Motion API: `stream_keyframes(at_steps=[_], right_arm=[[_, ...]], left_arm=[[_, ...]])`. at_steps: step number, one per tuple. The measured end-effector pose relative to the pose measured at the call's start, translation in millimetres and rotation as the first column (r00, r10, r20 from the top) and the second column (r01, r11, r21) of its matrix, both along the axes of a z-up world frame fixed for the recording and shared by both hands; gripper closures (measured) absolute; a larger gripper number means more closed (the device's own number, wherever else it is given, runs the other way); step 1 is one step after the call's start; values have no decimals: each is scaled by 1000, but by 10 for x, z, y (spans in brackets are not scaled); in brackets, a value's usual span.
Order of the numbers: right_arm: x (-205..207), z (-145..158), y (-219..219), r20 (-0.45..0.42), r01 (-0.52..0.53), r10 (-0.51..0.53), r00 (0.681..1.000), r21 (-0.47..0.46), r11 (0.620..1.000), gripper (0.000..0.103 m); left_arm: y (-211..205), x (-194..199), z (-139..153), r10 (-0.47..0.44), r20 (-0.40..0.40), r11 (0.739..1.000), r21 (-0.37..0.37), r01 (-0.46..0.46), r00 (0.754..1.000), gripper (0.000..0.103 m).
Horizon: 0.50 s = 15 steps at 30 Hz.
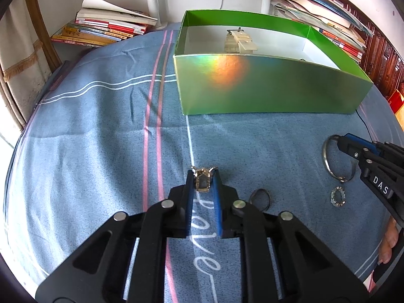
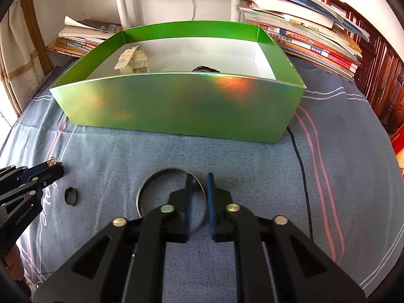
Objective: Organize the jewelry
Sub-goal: 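Grasp the gold charm with the left gripper while the right grasps the silver bangle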
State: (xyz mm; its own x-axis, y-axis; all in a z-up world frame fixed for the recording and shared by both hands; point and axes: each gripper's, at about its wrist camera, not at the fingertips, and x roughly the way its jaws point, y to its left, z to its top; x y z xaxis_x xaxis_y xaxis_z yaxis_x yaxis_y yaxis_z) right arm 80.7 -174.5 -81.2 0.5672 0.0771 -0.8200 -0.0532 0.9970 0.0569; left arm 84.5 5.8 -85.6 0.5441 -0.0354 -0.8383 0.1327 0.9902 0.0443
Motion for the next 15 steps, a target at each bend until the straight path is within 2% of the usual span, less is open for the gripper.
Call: stream_keyframes(at_steps=[4,11,15], right_arm=[[-24,18,-21,2,3,-3,1000,23,1000,99],[-116,265,-85,76,26,-28,997,28,999,99],[-96,154,-112,39,33,-34,999,35,999,99]], left_arm=[[46,11,12,5,-3,1000,-13,-5,1000,89],[165,-12,245,27,46,999,-43,-25,999,89],[169,-17,269,28,47,999,-47,-26,999,89]])
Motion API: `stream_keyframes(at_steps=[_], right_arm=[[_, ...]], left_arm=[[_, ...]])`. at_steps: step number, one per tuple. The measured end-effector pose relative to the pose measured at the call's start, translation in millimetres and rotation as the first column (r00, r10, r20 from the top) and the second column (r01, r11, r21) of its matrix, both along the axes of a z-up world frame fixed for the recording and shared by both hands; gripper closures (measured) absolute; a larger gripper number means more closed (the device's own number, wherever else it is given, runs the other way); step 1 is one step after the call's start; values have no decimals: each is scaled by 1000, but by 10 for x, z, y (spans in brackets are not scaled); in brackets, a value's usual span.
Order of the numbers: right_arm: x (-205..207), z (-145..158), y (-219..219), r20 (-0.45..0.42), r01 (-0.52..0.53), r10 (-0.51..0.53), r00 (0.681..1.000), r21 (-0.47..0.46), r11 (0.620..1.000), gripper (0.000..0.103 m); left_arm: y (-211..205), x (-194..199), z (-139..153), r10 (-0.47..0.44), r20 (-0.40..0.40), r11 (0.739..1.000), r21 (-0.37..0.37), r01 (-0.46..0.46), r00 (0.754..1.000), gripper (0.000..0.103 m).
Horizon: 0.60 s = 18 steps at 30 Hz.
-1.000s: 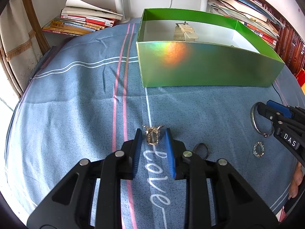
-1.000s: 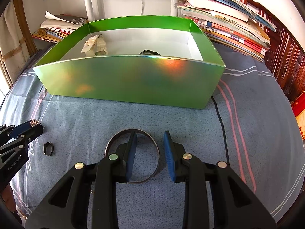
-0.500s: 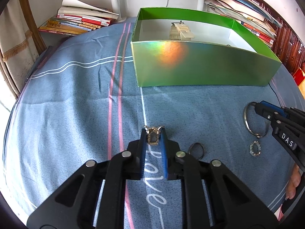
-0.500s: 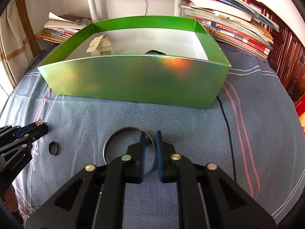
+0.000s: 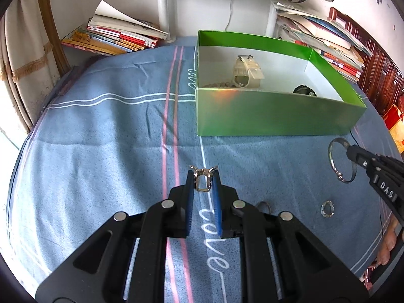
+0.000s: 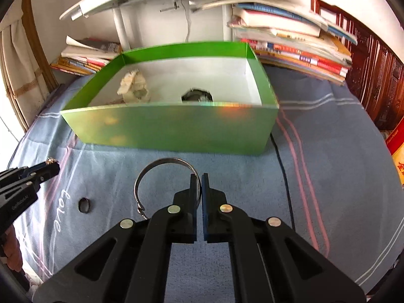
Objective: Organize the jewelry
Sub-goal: 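Grasp the gold charm with the left gripper while the right grasps the silver bangle, then carry the gold charm and silver bangle into the green box and open both grippers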
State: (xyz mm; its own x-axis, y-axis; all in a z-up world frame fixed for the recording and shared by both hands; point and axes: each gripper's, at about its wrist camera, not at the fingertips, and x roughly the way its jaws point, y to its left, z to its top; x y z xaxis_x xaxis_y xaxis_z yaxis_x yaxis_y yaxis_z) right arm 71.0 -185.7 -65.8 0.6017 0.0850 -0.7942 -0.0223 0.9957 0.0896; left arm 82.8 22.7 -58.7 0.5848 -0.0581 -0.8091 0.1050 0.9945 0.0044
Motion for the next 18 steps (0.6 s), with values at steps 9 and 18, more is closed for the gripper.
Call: stream_keyframes(at_steps=[9,18], right_arm=[[-3,572,-57,163,-34,28,986,36,999,99],[636,708,-210,186,33,-35,982,14,999,99]], left_arm=[[-104,79,388,-50,75,999,-17,52,996,89],[-537,672,788,-134,137,987,-66,144,981,89]])
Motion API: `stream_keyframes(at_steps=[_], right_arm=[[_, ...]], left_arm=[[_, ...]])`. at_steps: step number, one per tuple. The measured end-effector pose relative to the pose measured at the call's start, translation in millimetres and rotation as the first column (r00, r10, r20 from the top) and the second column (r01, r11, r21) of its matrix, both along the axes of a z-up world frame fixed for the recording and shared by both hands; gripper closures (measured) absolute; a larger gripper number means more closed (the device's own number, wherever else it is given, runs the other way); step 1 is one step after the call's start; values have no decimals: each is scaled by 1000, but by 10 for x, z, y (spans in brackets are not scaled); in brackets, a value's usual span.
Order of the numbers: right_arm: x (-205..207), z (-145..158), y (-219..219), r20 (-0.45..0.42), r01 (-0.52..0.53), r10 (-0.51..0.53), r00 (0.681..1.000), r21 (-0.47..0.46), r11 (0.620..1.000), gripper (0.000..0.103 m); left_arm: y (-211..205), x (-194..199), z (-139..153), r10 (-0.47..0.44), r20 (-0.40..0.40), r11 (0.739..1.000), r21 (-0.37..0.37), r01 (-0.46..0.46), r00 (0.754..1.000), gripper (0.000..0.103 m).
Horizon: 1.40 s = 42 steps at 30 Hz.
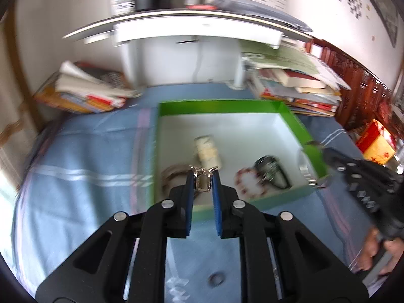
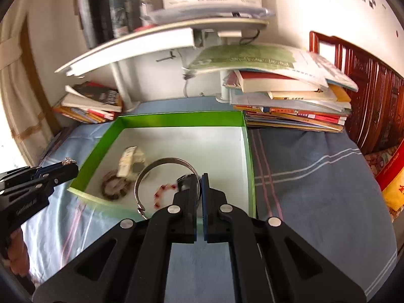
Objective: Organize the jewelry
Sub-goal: 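Carry the gold charm and silver bangle into the green box and open both grippers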
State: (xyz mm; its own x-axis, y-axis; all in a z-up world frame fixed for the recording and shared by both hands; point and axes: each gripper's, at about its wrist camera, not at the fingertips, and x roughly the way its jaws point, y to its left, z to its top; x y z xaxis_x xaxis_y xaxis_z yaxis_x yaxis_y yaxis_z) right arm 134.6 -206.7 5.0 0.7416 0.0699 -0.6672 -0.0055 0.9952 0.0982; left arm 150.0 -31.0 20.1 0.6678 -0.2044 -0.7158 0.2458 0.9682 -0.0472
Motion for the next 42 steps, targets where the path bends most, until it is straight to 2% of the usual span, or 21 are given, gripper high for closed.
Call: stream_keyframes(at_steps=[4,9,23,25,26,27,28,29,34,35,38,42], right_arm=[[249,-234,-4,-65,27,-28,997,-18,999,99],[344,-387,-29,-91,41,-41,995,-9,999,99],[513,-461,-15,-102,51,-52,993,-15,999,99],[510,-452,-13,-99,47,-48,994,-11,999,95],[494,-438,-20,-93,49,-50,994,-8,999,91],[460,-408,-29,-81,52,-52,995,-5,999,80],[418,-367,-36,-66,54,-54,996,-4,999,72],[366,-321,-40,-52,55,-55,997,-4,998,72],[-209,-52,-11,6,-1,1,1000,29,1000,72],[-350,-66,29,-3,-22,22,1000,26,999,71],[-627,-317,181,-103,-103,107,989,45,994,70],[-816,-637,348,-216,-170,185,959,86,982,70]], left_arm=[[-290,286,-201,-34,-46,999,35,35,998,89],[-363,492,-390,-17,-66,999,48,20,998,89],[-373,635,-540,1,-91,998,64,5,996,89],[-366,648,-555,3,-93,998,61,3,996,89],[-356,647,-550,7,-87,998,57,-2,996,84],[-346,642,-539,11,-83,999,54,-6,996,78],[-328,628,-515,11,-77,999,47,-7,997,66],[-314,612,-491,12,-68,999,44,-9,998,62],[-95,279,-233,45,1,997,58,-45,999,60],[-39,194,-202,56,9,996,69,-56,998,55],[194,-128,-222,106,1,989,105,-105,994,51],[336,-465,-548,78,-116,991,114,-64,990,51]])
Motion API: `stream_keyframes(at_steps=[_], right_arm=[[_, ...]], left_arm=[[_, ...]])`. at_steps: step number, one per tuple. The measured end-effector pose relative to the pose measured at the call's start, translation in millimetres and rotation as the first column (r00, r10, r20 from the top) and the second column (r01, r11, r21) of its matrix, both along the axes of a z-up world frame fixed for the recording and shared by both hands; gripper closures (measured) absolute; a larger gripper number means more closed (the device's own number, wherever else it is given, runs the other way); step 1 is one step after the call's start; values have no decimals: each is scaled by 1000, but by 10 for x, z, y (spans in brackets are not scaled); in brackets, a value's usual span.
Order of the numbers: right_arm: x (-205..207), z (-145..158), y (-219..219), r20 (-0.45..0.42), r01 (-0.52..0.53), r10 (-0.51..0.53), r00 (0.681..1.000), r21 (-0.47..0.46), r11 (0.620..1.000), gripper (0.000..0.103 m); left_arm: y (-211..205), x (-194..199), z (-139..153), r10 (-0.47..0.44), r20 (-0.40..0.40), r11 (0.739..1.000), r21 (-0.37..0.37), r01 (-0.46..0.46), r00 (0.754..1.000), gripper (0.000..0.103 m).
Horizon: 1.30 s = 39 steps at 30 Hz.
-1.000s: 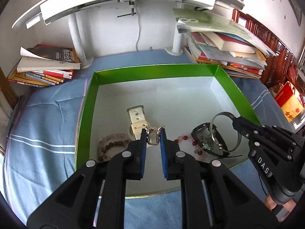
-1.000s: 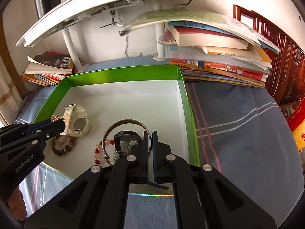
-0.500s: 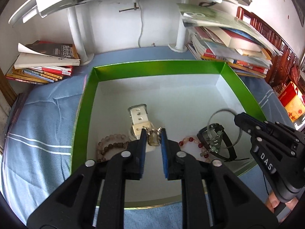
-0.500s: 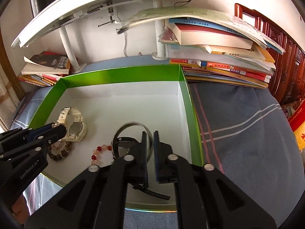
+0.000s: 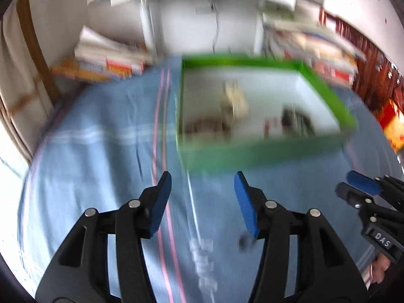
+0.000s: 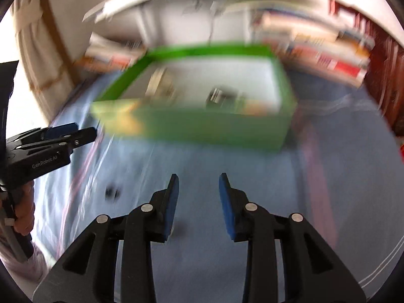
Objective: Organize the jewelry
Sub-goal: 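Carry the gold charm and silver bangle into the green box and open both grippers, then grasp the black ring with the left gripper while the right grasps the beaded silver ring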
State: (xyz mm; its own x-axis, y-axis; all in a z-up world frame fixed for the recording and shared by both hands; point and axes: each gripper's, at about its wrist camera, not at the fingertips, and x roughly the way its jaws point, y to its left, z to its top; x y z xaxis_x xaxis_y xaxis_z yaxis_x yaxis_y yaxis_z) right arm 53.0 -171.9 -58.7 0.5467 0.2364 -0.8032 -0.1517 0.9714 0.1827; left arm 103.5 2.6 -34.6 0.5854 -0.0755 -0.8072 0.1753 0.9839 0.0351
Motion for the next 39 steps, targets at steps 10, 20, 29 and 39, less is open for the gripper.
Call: stream_keyframes(at_steps=[10,20,29,39], right_arm=[[-179,-138,280,-59,-98,96,994,-38,994,70],[-44,-199,110,-8,31,-32,999,-115,993,76],[-80,-148,22,5,48,-48,999,-78,996,69],[-41,-207,37,6,66,-66,998,-105,992,68]], left_arm=[[-94,-424,-377,-104,-117,995,-1,104,988,46],[-60,-348,-491,-88,-135,996,9,90,987,44],[-2,-332,-422,-61,-116,998,14,63,991,44],[-272,-324,-492,-105,-124,994,15,108,987,44]])
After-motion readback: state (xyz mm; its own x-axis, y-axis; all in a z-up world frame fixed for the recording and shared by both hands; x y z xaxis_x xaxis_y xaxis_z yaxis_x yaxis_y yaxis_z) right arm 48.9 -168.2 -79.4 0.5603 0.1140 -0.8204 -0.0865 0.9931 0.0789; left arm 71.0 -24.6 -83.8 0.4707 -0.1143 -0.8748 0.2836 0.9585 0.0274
